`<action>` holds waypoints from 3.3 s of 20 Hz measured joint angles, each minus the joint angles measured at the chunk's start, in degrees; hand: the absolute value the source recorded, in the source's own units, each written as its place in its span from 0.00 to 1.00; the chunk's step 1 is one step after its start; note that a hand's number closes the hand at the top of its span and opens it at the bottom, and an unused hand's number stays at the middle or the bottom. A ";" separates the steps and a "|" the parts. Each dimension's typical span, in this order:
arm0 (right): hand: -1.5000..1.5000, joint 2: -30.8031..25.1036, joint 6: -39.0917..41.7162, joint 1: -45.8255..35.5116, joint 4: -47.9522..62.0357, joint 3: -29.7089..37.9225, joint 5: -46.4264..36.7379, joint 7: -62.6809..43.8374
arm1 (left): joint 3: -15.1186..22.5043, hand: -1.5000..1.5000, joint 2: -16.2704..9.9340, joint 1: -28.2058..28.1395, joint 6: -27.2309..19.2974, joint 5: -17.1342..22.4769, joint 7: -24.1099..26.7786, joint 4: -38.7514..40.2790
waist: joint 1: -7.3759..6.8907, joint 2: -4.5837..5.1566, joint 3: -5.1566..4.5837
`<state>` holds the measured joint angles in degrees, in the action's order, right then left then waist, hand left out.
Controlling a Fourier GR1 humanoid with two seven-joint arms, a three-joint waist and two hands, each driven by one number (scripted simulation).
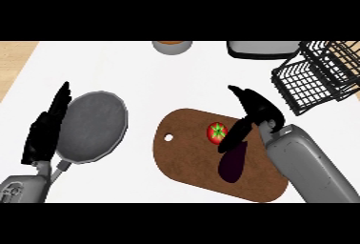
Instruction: Pick the tomato from the cutting board and place it in the tiered basket
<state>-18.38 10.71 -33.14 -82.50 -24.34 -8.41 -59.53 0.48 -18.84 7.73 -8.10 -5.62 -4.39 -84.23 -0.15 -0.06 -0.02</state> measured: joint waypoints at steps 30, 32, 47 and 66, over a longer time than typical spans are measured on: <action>0.00 10.40 2.80 3.36 6.70 0.52 -16.83 1.75 | -2.66 0.50 3.77 -0.15 2.37 -3.70 1.26 0.46 | -0.05 0.05 0.02; 0.00 11.04 3.28 3.45 7.54 1.22 -17.51 2.40 | -3.29 0.50 3.51 0.99 2.93 -3.71 0.51 0.65 | -0.03 0.06 0.01; 1.00 15.89 7.92 3.34 16.07 3.76 -20.13 7.79 | -5.12 0.50 4.15 0.92 4.71 -4.85 -0.85 -1.11 | -0.04 -0.29 -0.21; 1.00 11.68 9.18 12.22 -1.37 -2.67 -24.82 20.24 | -6.78 0.50 4.44 0.31 5.49 -5.58 0.46 -0.13 | 0.92 -0.43 0.03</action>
<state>-6.70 19.89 -20.92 -83.87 -27.01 -33.23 -39.29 -6.30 -14.41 8.04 -2.60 -11.20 -3.93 -84.36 0.76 -0.48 0.01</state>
